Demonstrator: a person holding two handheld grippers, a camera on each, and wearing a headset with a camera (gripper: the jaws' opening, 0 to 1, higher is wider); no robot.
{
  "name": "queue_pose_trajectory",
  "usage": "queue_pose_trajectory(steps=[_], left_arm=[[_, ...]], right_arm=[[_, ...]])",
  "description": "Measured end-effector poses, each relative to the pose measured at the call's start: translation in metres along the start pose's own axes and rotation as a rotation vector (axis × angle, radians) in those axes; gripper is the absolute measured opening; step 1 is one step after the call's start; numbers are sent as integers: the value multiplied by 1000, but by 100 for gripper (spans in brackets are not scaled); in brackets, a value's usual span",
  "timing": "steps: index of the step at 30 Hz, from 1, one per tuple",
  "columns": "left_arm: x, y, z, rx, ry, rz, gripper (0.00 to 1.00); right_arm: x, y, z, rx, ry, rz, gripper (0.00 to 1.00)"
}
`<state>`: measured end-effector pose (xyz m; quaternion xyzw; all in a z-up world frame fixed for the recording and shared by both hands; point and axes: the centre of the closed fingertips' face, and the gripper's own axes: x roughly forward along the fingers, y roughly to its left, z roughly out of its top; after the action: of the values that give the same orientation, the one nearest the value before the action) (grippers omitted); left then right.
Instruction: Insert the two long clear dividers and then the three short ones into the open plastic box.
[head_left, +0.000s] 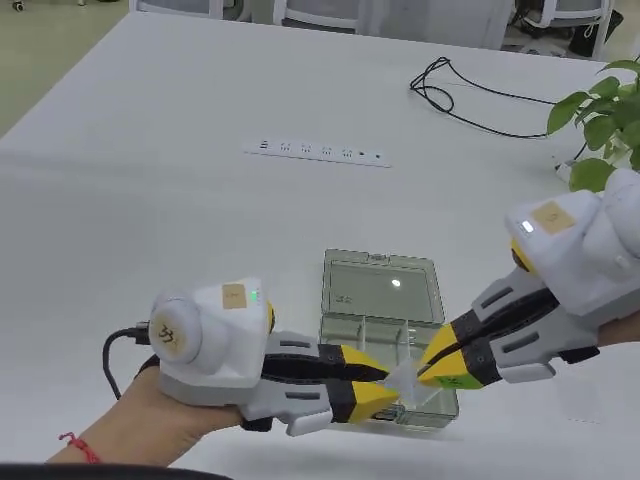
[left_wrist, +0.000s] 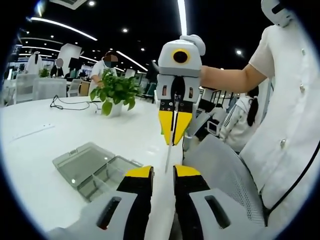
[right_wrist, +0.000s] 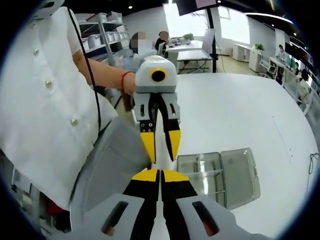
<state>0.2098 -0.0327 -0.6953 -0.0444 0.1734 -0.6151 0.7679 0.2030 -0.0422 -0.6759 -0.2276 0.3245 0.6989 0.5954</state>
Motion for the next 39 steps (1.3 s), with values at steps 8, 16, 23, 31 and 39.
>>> queue_pose_trajectory(steps=[8,16,23,31,39], left_arm=[[-12,13,-5,-9,8,69,22],[-25,28,-15,-1,35,141,37],[-34,37,-22,6,52,191,52],[-39,45,-35,25,95,223,68],[-41,47,-40,35,98,235,76]], right_arm=[[-4,-23,-8,9,27,-83,3],[0,-44,-17,3,63,-143,3],[4,-57,-23,0,80,-167,3],[12,-69,-31,-3,99,-190,3],[23,-78,-39,-5,107,-192,3]])
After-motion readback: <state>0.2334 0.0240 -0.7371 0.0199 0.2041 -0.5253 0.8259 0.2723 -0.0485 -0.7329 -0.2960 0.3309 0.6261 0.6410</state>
